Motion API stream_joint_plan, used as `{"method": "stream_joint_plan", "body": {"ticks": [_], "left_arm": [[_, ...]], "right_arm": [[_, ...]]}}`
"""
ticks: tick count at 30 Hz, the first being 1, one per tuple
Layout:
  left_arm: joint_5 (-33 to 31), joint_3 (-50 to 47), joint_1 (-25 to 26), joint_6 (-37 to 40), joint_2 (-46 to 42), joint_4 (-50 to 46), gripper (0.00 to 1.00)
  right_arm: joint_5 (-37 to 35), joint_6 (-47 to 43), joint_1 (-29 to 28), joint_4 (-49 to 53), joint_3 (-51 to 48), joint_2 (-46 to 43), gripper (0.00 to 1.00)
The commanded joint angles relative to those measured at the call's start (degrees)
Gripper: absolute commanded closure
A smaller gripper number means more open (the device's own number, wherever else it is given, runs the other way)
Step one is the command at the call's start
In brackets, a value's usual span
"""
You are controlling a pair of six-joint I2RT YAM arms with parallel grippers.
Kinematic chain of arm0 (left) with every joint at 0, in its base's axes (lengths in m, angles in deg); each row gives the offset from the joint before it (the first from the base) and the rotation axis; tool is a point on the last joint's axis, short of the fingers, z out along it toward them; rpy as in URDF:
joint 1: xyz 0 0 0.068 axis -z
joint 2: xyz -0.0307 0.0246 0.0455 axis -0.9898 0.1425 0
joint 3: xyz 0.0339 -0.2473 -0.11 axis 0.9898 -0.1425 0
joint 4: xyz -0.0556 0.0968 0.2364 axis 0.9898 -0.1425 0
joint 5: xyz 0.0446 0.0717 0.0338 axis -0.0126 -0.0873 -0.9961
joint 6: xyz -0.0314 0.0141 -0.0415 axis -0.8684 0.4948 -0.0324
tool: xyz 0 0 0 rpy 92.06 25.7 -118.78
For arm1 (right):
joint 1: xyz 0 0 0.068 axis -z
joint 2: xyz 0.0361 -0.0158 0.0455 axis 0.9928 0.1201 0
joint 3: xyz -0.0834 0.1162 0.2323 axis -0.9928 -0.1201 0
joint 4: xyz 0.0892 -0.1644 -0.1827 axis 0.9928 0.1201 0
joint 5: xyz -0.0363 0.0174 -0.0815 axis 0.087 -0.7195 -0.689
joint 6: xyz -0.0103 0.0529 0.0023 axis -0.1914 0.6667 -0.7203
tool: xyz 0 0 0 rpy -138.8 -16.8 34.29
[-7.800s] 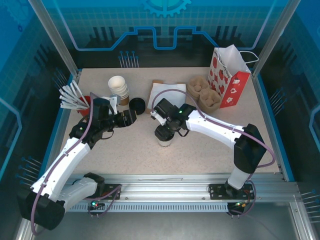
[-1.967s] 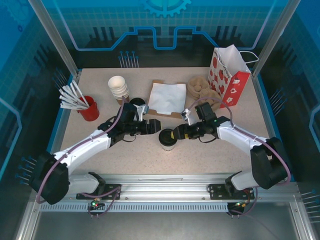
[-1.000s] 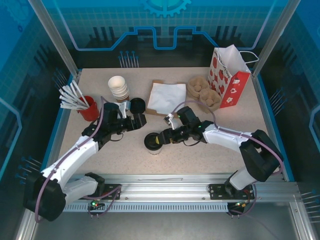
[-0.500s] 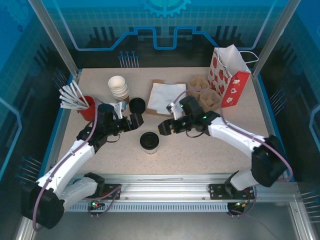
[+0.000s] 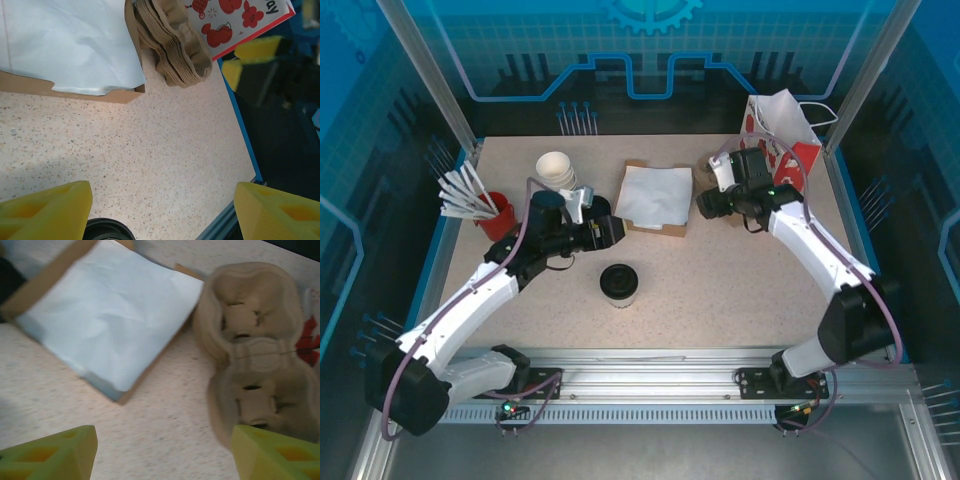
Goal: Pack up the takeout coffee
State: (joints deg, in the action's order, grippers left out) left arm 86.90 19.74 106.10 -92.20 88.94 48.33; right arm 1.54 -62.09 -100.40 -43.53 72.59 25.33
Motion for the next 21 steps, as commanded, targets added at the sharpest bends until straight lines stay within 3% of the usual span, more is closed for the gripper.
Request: {"method": "stream_joint_plan", "body": {"ticks": [1, 11, 21], "left_arm": [[0.79, 2.55, 0.88, 1.68, 1.21, 1.41, 0.24], [0.54, 3.12, 2.07, 2.09, 2.75, 1.85, 0.25], [0.31, 2.66, 2.43, 1.88, 3.23, 1.94, 0.25]], "right_arm": [[-3.57, -4.38, 2.63, -0.68, 3.76, 4.57, 0.30], [-5.07, -6.70, 6.83, 0.87, 13.55, 17.12, 0.46], [-5.75, -8.76, 8.29, 4.21, 20.93, 24.77, 0.49]]}}
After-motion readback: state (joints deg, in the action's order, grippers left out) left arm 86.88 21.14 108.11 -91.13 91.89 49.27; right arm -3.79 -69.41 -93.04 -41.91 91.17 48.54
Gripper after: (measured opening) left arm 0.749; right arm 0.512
